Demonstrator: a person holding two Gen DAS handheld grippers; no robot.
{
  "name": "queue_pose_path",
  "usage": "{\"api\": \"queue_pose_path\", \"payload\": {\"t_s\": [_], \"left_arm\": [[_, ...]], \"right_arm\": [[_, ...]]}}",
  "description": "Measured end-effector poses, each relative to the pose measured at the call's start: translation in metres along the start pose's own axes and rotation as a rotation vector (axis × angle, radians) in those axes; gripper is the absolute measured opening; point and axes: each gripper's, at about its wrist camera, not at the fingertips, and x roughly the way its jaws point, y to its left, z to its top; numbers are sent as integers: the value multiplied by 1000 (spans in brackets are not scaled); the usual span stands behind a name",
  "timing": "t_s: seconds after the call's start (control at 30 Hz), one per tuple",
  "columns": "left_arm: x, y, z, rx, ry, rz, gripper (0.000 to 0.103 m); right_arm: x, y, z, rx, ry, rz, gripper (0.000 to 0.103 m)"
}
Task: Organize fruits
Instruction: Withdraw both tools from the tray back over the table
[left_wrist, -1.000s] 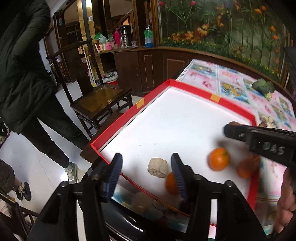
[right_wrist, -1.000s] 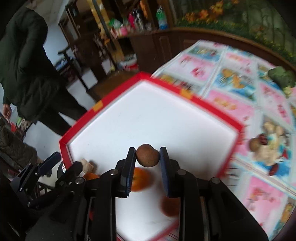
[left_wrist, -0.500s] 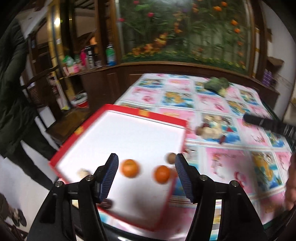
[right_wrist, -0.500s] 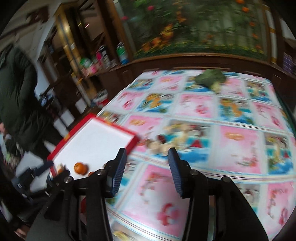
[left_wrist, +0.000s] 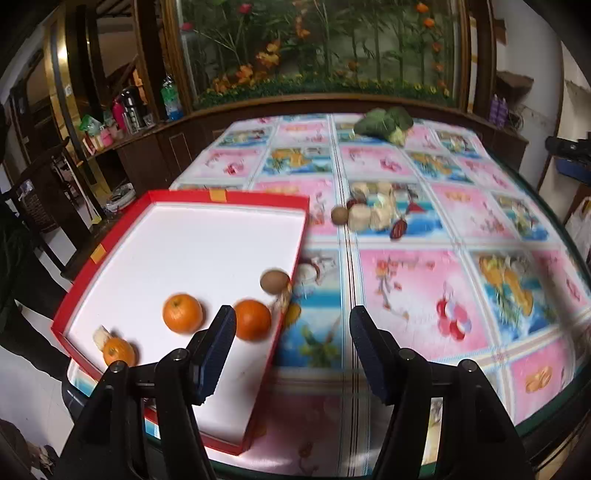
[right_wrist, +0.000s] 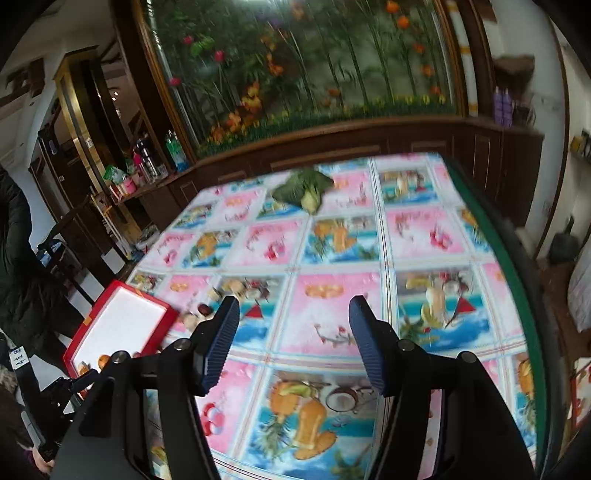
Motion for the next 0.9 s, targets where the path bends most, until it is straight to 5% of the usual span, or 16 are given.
{"api": "queue_pose_path", "payload": {"t_s": [0.33, 0.53, 0.9], "left_arm": [[-5, -16, 1, -3, -1, -48, 65], [-5, -20, 3, 25, -16, -71, 66], [10, -40, 7, 57, 5, -104, 66]], "right_arm": [[91, 34, -18, 6, 192, 113, 63], [103, 63, -27, -67, 183, 130, 63], [134, 40, -32, 12, 252, 141, 63]]}}
